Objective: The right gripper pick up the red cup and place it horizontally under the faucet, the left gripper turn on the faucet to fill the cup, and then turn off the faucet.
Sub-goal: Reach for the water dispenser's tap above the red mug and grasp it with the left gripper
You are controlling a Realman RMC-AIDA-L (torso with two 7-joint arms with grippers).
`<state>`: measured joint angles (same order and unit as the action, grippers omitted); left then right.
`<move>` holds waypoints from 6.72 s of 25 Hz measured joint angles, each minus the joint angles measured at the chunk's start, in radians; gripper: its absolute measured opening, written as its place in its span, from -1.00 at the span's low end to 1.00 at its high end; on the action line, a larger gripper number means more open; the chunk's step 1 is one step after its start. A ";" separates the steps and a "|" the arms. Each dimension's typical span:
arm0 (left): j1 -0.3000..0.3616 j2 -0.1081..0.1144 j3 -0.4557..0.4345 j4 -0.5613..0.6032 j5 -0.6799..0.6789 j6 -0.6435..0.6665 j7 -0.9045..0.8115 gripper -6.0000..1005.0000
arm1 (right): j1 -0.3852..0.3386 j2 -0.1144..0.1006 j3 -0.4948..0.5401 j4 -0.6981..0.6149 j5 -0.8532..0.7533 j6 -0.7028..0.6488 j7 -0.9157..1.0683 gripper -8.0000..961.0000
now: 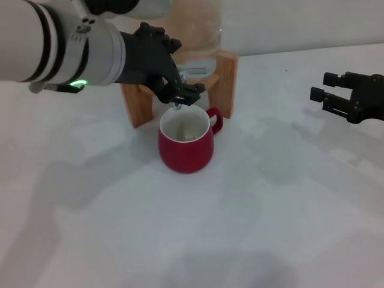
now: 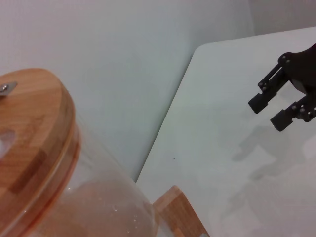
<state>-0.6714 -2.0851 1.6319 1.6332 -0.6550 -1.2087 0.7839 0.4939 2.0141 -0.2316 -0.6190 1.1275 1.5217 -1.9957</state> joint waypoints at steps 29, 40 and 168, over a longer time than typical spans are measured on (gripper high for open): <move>-0.070 0.002 -0.012 -0.182 -0.052 0.106 0.049 -0.12 | 0.000 0.000 0.000 0.010 0.009 0.002 -0.002 -0.02; -0.077 0.001 -0.014 -0.221 -0.075 0.122 0.065 -0.08 | 0.000 -0.001 0.000 0.010 0.009 0.000 -0.002 -0.02; -0.404 0.001 -0.249 -0.616 -0.103 -0.048 0.069 0.01 | -0.023 -0.002 0.007 0.025 0.011 0.000 -0.025 -0.02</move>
<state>-1.0754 -2.0837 1.3830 1.0170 -0.7576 -1.2567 0.8530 0.4713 2.0126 -0.2245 -0.5936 1.1382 1.5217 -2.0210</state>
